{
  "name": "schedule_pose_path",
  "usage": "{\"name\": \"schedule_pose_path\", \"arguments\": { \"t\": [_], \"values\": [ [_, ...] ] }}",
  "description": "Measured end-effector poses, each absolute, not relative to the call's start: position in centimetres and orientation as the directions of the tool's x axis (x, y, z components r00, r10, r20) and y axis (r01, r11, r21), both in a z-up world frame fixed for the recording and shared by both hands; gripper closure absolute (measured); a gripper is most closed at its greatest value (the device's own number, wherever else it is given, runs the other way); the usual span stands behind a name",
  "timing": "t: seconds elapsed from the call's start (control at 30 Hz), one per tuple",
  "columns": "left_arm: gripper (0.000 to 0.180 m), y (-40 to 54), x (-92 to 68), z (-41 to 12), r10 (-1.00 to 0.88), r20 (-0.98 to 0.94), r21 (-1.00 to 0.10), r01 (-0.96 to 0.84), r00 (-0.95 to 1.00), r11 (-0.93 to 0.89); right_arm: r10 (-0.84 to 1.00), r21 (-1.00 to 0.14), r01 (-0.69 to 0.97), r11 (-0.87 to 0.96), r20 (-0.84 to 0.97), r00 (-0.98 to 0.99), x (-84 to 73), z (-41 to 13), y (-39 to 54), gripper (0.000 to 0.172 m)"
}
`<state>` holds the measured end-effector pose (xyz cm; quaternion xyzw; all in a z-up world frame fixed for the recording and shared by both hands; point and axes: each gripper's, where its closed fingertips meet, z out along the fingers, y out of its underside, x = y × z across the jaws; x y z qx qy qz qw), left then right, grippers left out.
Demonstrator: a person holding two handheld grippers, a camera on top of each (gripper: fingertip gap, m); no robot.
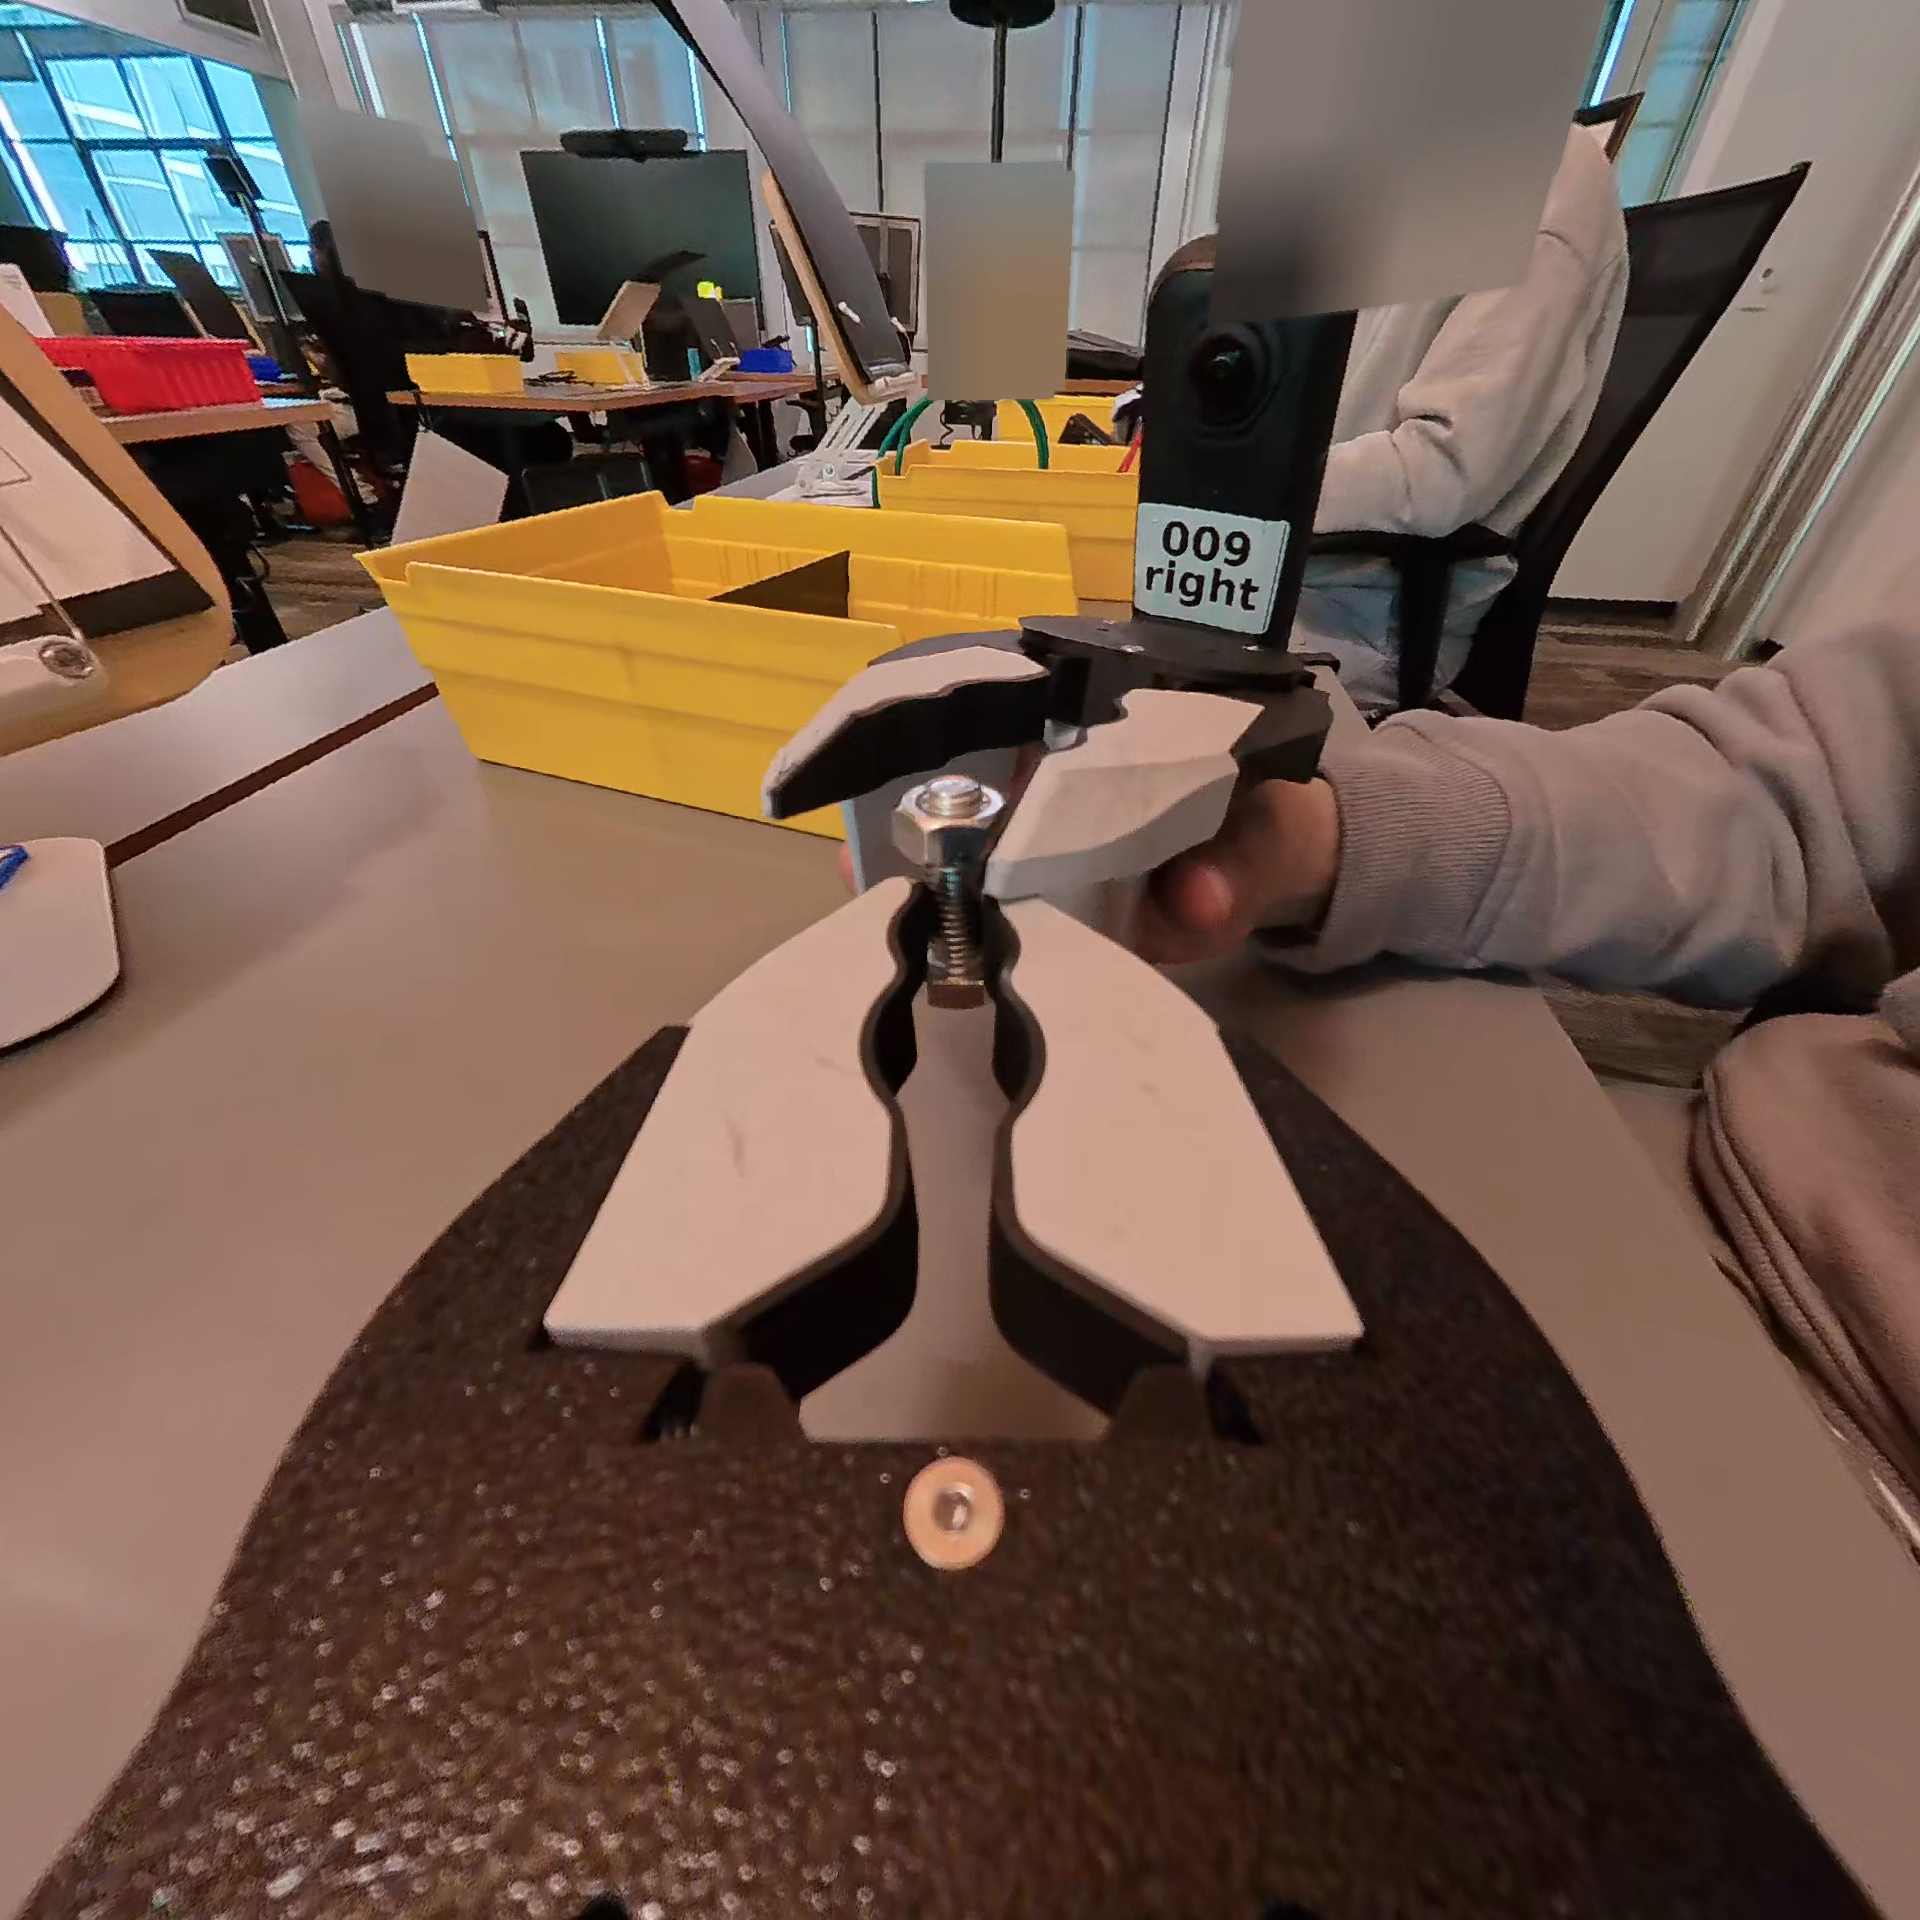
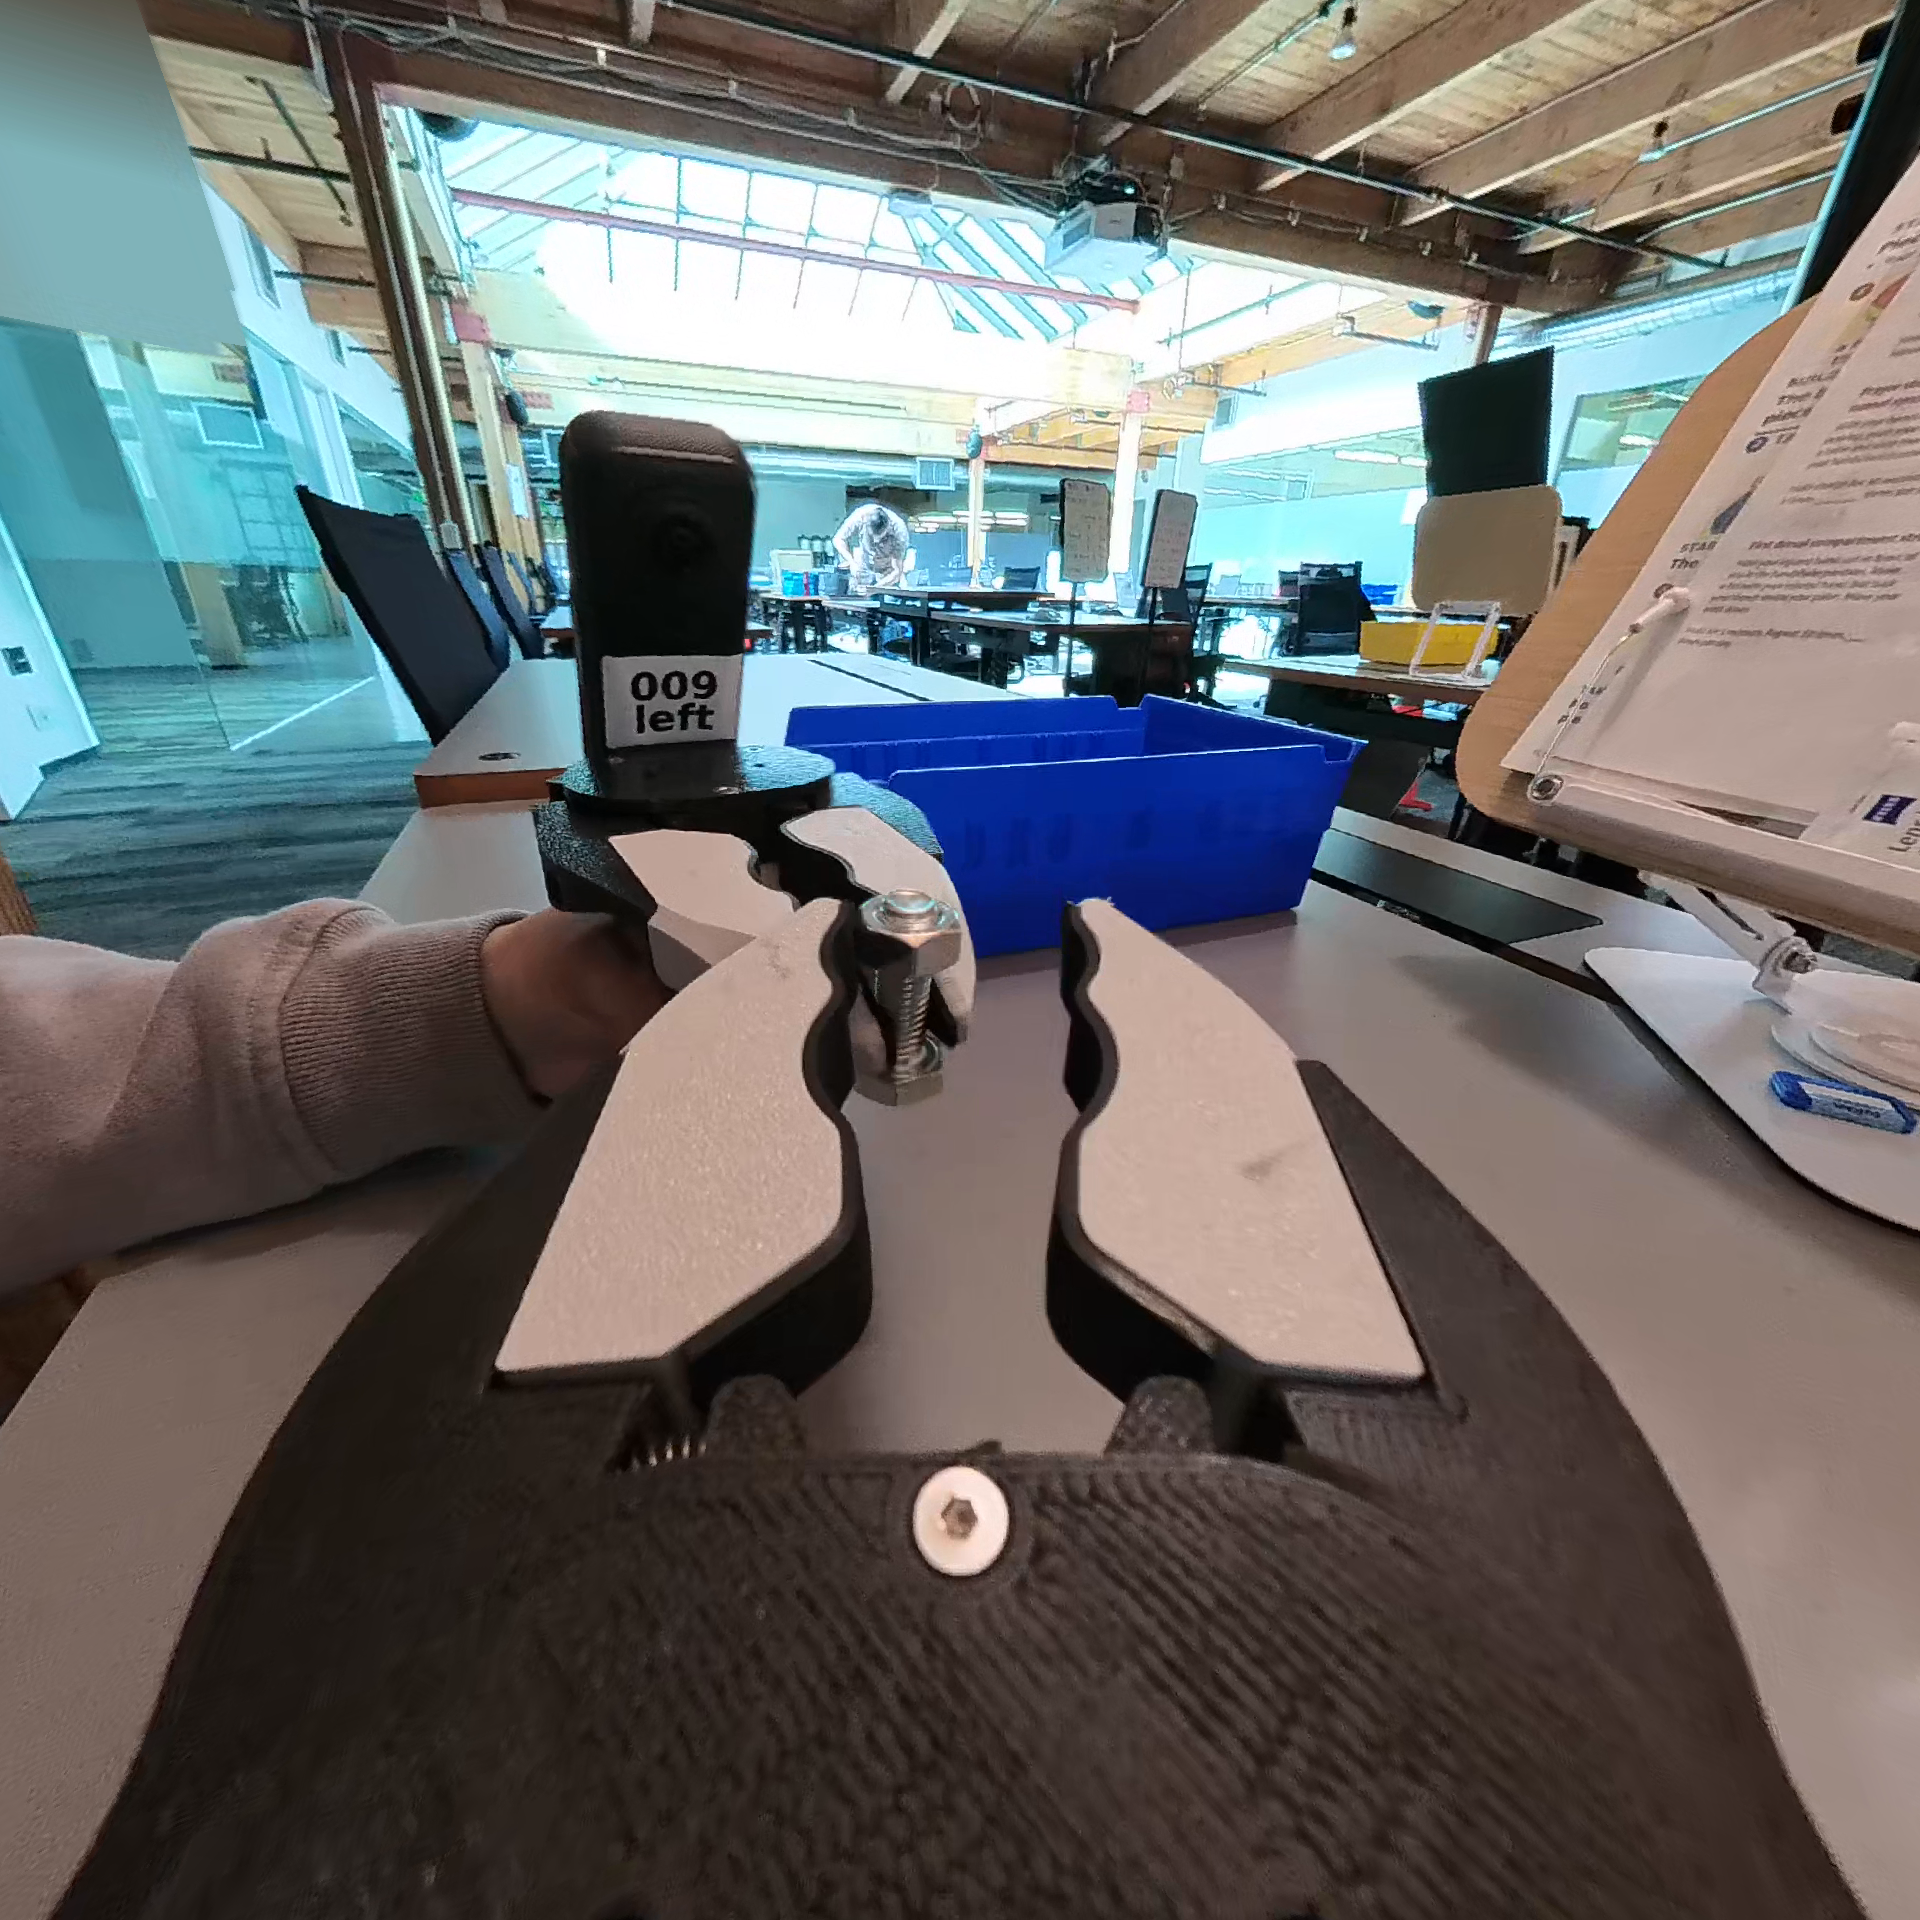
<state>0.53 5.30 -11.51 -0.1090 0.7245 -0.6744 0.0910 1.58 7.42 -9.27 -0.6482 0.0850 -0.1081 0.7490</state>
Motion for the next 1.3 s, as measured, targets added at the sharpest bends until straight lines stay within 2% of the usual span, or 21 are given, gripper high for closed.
{"name": "schedule_pose_path", "arguments": {
  "t": [0.1,0.17,0.23,0.3,0.4,0.63,0.73,0.8,0.87,1.0,1.13,1.3],
  "values": [
    [0.172,6.3,1.5,-10.9,-0.348,0.032,-0.999,-0.042,-0.937,0.020,-0.330,-0.987,0.020,0.161,-0.035,0.943,3.0,-9.0,6.5,0.126],
    [0.172,7.0,1.5,-10.3,-0.346,0.045,-0.999,-0.037,-0.937,-0.029,-0.430,-0.985,-0.021,0.170,-0.093,0.898,4.9,-9.5,5.5,0.144],
    [0.172,7.4,1.4,-9.6,-0.347,0.047,-0.997,-0.021,-0.937,-0.077,-0.397,-0.982,-0.023,0.186,-0.096,0.913,4.6,-9.1,5.3,0.130],
    [0.172,7.3,1.5,-9.7,-0.352,0.047,-0.997,-0.023,-0.935,-0.072,-0.345,-0.977,-0.009,0.212,-0.084,0.935,3.6,-8.6,5.7,0.126],
    [0.172,6.8,1.6,-10.3,-0.364,0.028,-0.999,-0.020,-0.931,-0.025,-0.280,-0.972,0.019,0.234,-0.049,0.959,2.0,-7.9,6.7,0.127],
    [0.172,5.4,0.9,-10.7,-0.335,-0.002,-1.000,-0.001,-0.942,0.011,-0.294,-0.977,0.056,0.208,-0.008,0.956,1.7,-8.0,7.2,0.133],
    [0.172,6.1,1.4,-10.1,-0.371,0.016,-0.999,-0.002,-0.928,-0.038,-0.311,-0.972,0.017,0.234,-0.059,0.949,2.5,-7.9,6.5,0.128],
    [0.172,7.0,1.5,-9.1,-0.368,0.045,-0.993,-0.001,-0.929,-0.118,-0.415,-0.972,-0.028,0.235,-0.126,0.901,4.6,-8.5,5.4,0.141],
    [0.172,7.7,1.7,-8.7,-0.376,0.063,-0.987,-0.002,-0.924,-0.161,-0.412,-0.978,-0.044,0.206,-0.127,0.902,5.0,-9.0,5.3,0.128],
    [0.172,7.1,1.7,-9.4,-0.383,0.041,-0.995,-0.001,-0.923,-0.105,-0.301,-0.966,-0.019,0.257,-0.099,0.949,2.8,-7.7,6.3,0.124],
    [0.172,6.0,1.5,-10.3,-0.381,-0.017,-1.000,0.023,-0.924,-0.010,-0.267,-0.971,0.036,0.236,-0.029,0.963,1.3,-7.6,7.3,0.125],
    [0.172,5.4,1.1,-10.6,-0.370,-0.059,-0.998,0.054,-0.927,0.025,-0.277,-0.973,0.007,0.229,-0.058,0.959,1.9,-7.9,7.2,0.127]
  ]
}}
